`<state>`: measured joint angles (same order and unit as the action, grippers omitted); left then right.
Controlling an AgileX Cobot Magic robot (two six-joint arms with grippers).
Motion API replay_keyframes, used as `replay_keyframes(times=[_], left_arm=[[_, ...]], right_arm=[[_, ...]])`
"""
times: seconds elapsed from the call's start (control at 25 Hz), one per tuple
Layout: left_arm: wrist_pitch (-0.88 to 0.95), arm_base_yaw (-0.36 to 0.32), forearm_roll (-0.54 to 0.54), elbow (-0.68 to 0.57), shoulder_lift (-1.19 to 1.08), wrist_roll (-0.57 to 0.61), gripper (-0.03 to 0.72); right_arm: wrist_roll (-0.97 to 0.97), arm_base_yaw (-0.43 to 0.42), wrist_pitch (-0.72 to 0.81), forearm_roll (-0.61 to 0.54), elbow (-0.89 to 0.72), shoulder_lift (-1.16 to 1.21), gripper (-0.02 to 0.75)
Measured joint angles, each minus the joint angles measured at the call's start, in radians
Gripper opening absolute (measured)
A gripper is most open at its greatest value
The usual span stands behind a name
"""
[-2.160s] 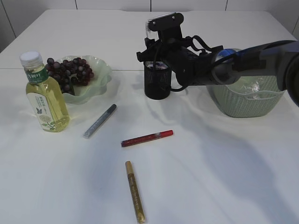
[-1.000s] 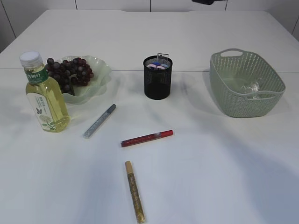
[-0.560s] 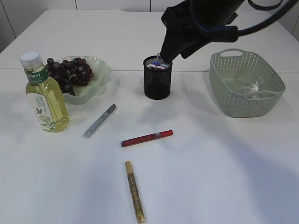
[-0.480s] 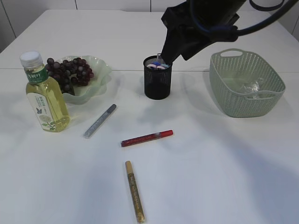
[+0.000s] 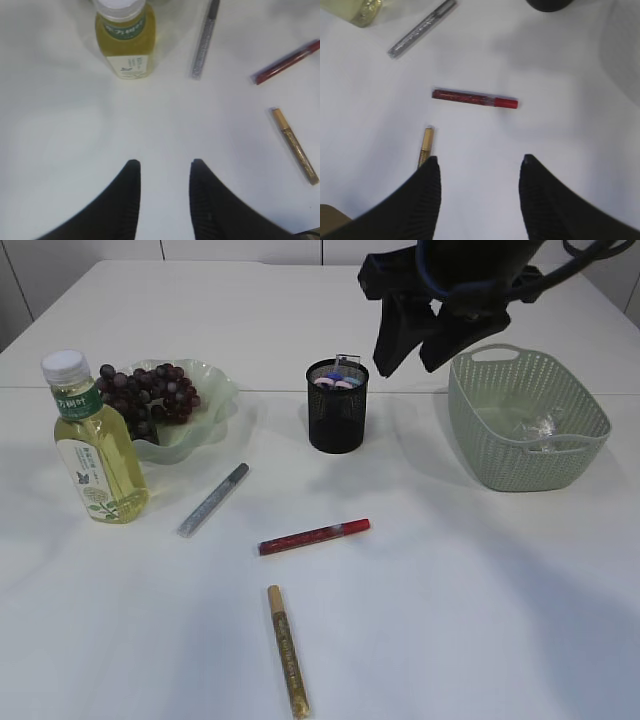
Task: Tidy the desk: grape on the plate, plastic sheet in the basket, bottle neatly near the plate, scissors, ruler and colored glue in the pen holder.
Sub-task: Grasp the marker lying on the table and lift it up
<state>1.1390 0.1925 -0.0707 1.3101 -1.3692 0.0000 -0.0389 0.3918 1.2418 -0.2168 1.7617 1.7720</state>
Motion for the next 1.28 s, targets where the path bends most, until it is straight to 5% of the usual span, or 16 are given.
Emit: replay_keyframes(times=[0.36,0.64,0.88,1.28], left_arm=[[0.036,0.128,-0.02,0.059,-0.099,0.057,0.246],[0.092,0.201,-0.02,0.297,-0.358,0.059,0.246],[0.093,0.205,-0.016,0.49,-0.555,0.059,0.246],[0.093,0.205,0.014,0.513,-0.778,0.059,0.246]], right_arm=[[0.011,-0.078,0.001,0.038,0.0,0.0,0.405],[-0.012,-0.094,0.001,0.046,0.0,0.0,0.405],[-0.037,-0.094,0.001,0.046,0.0,0.0,0.405],[-0.049,-0.094,0.001,0.046,0.0,0.0,0.405]])
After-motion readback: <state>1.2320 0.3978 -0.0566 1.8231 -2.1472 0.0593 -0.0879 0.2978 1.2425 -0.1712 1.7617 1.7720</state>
